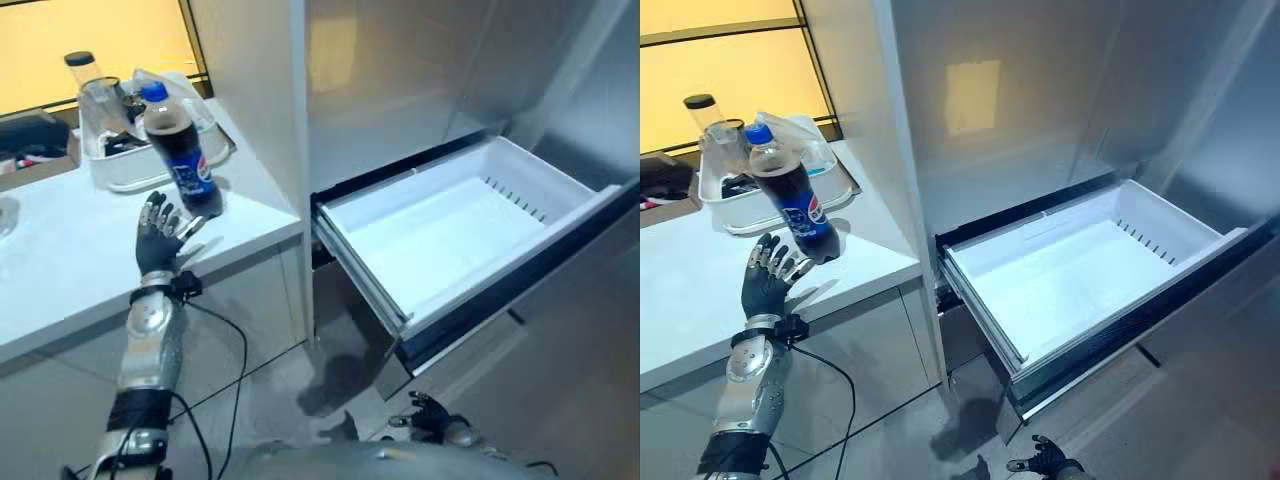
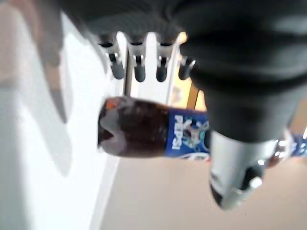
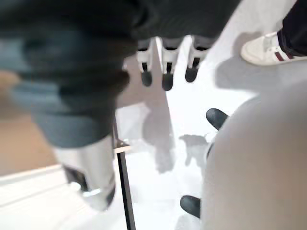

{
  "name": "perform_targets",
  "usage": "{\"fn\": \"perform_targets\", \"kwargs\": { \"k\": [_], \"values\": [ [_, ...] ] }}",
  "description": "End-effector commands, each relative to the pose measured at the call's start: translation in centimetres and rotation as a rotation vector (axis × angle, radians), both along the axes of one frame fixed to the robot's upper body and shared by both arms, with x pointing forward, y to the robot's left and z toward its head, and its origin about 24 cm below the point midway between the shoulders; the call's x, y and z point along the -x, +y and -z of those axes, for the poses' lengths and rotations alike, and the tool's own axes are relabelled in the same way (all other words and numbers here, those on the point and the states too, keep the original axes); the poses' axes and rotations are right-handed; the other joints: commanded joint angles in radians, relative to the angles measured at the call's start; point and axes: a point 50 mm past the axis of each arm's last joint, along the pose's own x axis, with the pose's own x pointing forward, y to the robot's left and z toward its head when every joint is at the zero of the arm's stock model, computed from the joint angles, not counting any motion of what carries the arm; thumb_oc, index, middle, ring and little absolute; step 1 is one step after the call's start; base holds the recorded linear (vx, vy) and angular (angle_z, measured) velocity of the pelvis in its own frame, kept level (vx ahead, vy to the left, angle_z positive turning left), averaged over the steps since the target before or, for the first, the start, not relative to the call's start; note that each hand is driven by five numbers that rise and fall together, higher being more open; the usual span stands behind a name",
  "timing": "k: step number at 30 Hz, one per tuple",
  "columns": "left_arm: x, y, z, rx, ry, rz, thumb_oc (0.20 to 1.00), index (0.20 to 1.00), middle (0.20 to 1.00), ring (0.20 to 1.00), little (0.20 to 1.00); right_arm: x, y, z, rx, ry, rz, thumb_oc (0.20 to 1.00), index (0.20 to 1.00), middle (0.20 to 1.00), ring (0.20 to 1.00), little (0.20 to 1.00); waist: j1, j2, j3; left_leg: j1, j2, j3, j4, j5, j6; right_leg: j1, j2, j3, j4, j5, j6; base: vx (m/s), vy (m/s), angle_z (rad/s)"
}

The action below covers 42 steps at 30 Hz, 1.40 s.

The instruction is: Take the drinks into the refrigerator

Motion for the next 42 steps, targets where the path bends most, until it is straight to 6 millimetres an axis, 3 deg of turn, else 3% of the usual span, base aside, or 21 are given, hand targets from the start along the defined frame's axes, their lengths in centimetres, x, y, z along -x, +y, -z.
{"fn": "perform_targets", "kwargs": {
  "k": [1, 8, 10, 16, 26, 36, 42],
  "values": [
    [-2.3, 1.1, -2.5, -0.074, -0.047, -0.036, 1.0, 1.0, 1.0, 1.0, 1.0, -0.8, 0.5, -0.2, 0.02, -0.013, -0.062, 1.0, 1.0, 1.0, 1.0, 1.0, -0.016, -0.008, 0.019, -0.008, -0.052, 0.003, 0.001, -0.066, 0.038, 0.044, -0.022, -0.034, 0.068, -0.077, 0.063, 0.16, -0.086, 0.09],
    [-2.8, 0.8, -3.0, -0.075, -0.066, -0.102, 1.0, 1.0, 1.0, 1.0, 1.0, -0.5, 1.0, -0.1, 0.022, -0.022, -0.048, 1.0, 1.0, 1.0, 1.0, 1.0, -0.032, -0.012, 0.019, -0.012, -0.052, 0.01, 0.001, -0.065, 0.038, 0.036, -0.02, -0.027, 0.068, -0.073, 0.065, 0.0, -0.001, -0.02],
    [-2.4, 0.6, -2.1, -0.028, -0.052, -0.124, 1.0, 1.0, 1.0, 1.0, 1.0, -0.5, 1.0, -0.1, 0.025, -0.025, -0.041, 1.0, 1.0, 1.0, 1.0, 1.0, -0.033, -0.015, 0.02, -0.014, -0.052, 0.012, 0.001, -0.066, 0.038, 0.035, -0.018, -0.025, 0.064, -0.069, 0.066, -0.01, 0.003, -0.03],
    [-2.0, 0.1, -1.8, -0.022, -0.057, -0.123, 1.0, 1.0, 1.0, 1.0, 1.0, -0.5, 0.8, -0.1, 0.028, -0.03, -0.032, 1.0, 1.0, 1.0, 1.0, 1.0, -0.029, -0.017, 0.02, -0.016, -0.053, 0.012, 0.001, -0.066, 0.039, 0.034, -0.018, -0.024, 0.063, -0.068, 0.067, 0.0, 0.0, -0.01],
    [-1.8, 0.8, -2.0, -0.103, -0.037, -0.146, 1.0, 1.0, 1.0, 1.0, 1.0, -0.8, 0.5, -0.3, 0.03, -0.04, -0.028, 1.0, 1.0, 1.0, 1.0, 1.0, -0.024, -0.023, 0.019, -0.019, -0.054, 0.012, 0.001, -0.068, 0.039, 0.032, -0.019, -0.023, 0.065, -0.068, 0.068, 0.0, 0.0, 0.0],
    [-4.1, 1.4, -5.5, -0.21, -0.086, -0.135, 1.0, 1.0, 1.0, 1.0, 1.0, -0.4, 0.2, -0.2, 0.034, -0.024, -0.039, 1.0, 1.0, 1.0, 1.0, 1.0, -0.04, -0.018, 0.014, -0.014, -0.054, 0.019, 0.001, -0.069, 0.037, 0.036, -0.016, -0.02, 0.064, -0.069, 0.07, 0.0, 0.0, 0.0],
    [-5.4, 0.9, -6.3, -0.247, -0.071, -0.099, 1.0, 1.0, 1.0, 1.0, 1.0, -0.1, 0.4, 0.0, 0.026, -0.012, -0.043, 1.0, 1.0, 1.0, 1.0, 1.0, -0.053, -0.013, 0.012, -0.011, -0.053, 0.025, 0.001, -0.07, 0.036, 0.034, -0.014, -0.013, 0.064, -0.069, 0.071, 0.0, 0.0, 0.0]
  ]
}}
